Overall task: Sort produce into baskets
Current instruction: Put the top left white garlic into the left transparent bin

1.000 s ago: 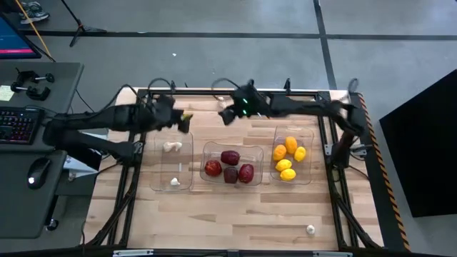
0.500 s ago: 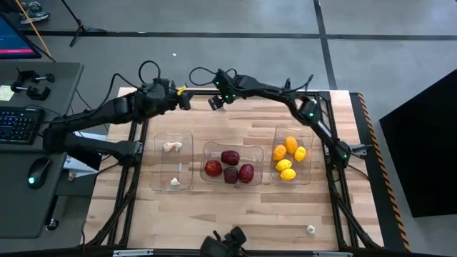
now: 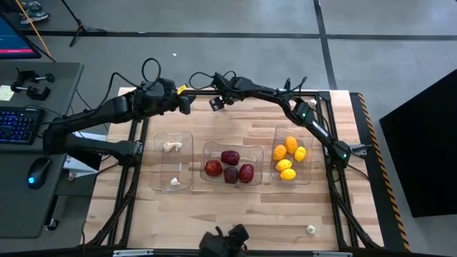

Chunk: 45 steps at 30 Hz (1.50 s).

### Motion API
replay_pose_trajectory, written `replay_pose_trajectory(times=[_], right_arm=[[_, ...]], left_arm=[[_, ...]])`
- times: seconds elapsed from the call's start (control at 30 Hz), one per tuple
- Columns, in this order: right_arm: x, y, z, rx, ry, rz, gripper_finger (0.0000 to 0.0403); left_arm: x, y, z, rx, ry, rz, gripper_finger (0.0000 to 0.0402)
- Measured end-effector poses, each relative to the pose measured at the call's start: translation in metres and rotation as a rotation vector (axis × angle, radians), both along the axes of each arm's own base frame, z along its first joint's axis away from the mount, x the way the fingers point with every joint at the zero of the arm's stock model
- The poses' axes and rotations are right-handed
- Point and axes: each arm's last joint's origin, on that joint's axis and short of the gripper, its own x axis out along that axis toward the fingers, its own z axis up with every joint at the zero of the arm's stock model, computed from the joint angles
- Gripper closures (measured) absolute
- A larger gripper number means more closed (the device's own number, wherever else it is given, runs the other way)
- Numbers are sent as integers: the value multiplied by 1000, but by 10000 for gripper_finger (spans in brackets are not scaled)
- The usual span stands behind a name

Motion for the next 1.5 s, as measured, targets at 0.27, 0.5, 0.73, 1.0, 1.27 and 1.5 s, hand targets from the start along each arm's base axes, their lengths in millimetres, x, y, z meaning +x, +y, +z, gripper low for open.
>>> replay_pose_trajectory(times=[0.27,0.5,0.73,1.0,1.27,1.5], right_arm=[[7,-3,-16,14,-33,26,144],[10,0,-14,-63,19,127,212],[-1,-17,4,-6,-43,124,381],[-11,-25,36,34,-143,180,374],[17,24,97,120,-560,614,379],[61,126,108,150,-727,955,363]], left_arm=[[0,0,0,14,15,-21,179],[0,0,0,15,15,-18,179],[-9,-2,6,30,-17,-8,179],[-35,-5,22,77,-100,60,179],[-51,-8,31,139,-122,134,179],[-55,-8,32,129,-154,187,179]])
